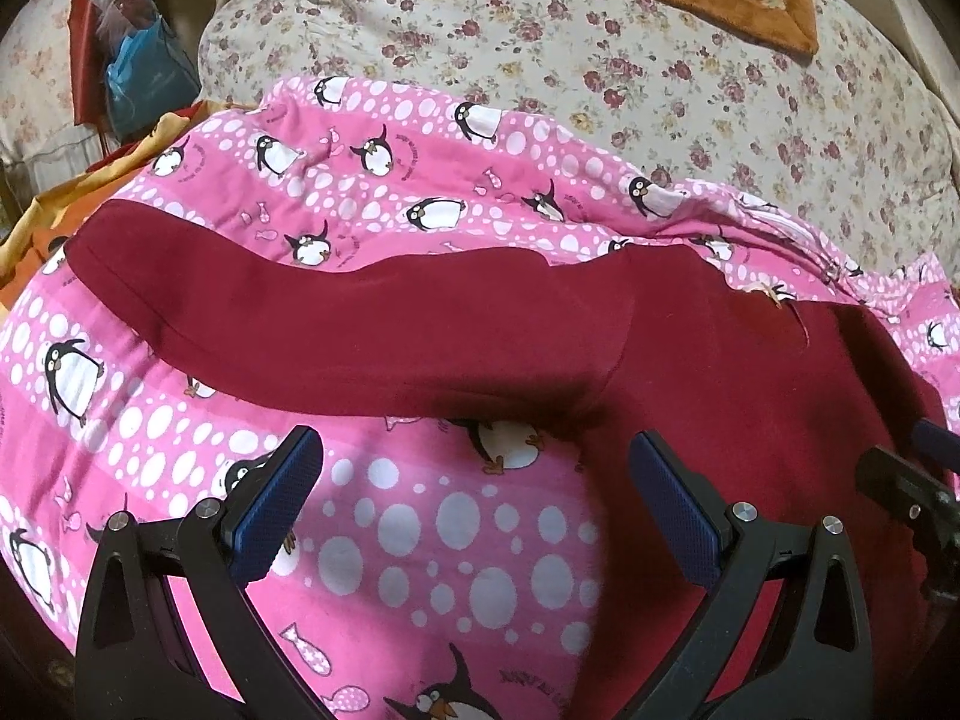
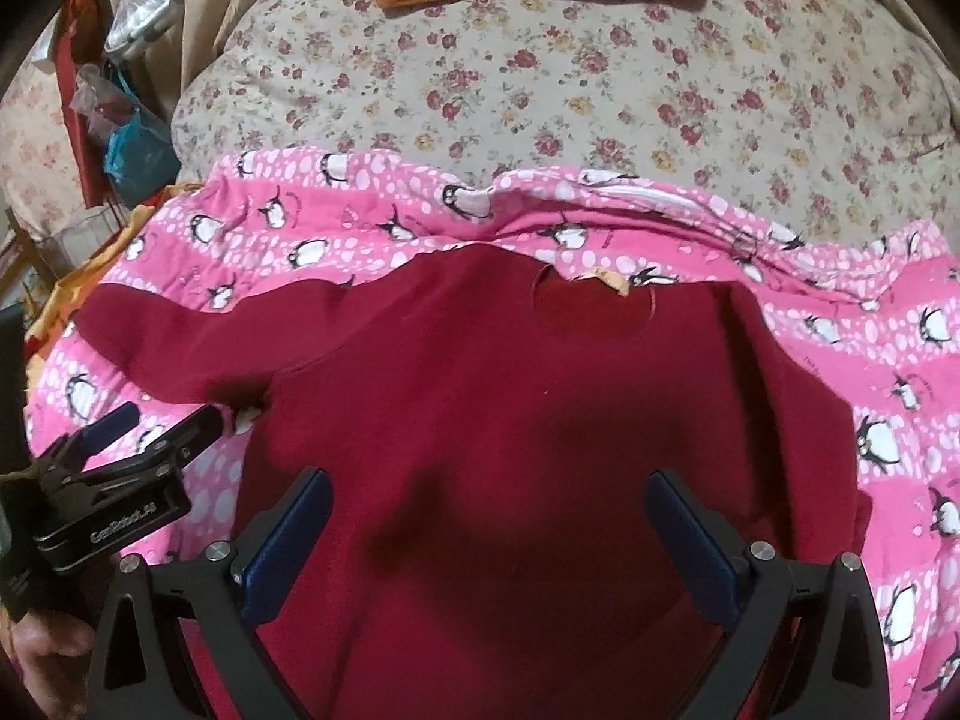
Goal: Fold small clothes
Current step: 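Move the left gripper over the sleeve of the dark red sweatshirt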
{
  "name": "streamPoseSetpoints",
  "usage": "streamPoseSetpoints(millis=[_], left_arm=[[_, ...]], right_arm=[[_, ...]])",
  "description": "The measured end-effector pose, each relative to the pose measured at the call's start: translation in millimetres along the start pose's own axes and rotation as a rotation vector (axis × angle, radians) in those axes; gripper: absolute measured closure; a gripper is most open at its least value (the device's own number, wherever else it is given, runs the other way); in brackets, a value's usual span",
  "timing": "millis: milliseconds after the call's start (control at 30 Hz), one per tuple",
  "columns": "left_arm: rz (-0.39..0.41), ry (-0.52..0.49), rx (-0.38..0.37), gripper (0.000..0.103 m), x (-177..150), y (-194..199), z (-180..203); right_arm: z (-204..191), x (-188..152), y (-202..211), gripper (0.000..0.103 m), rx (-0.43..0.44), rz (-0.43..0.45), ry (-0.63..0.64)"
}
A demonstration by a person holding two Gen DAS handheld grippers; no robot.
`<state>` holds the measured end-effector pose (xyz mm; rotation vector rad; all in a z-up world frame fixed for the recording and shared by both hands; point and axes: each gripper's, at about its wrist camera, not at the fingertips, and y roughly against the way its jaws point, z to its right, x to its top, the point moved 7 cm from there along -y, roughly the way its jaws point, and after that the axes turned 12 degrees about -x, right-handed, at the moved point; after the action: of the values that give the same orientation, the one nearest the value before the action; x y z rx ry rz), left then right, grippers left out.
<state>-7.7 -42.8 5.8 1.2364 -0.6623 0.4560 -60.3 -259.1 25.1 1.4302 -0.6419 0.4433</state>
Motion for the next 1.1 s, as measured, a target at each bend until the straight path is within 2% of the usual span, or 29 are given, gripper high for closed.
streamPoseSetpoints(millis=[1100], left_arm=[[-0.015,0.016,0.002,0.001,-7.9,-5.1,-5.2]], right_arm=[[-1.7,-7.2,-25.6,0.0,-0.025,-0.068,-0.025]])
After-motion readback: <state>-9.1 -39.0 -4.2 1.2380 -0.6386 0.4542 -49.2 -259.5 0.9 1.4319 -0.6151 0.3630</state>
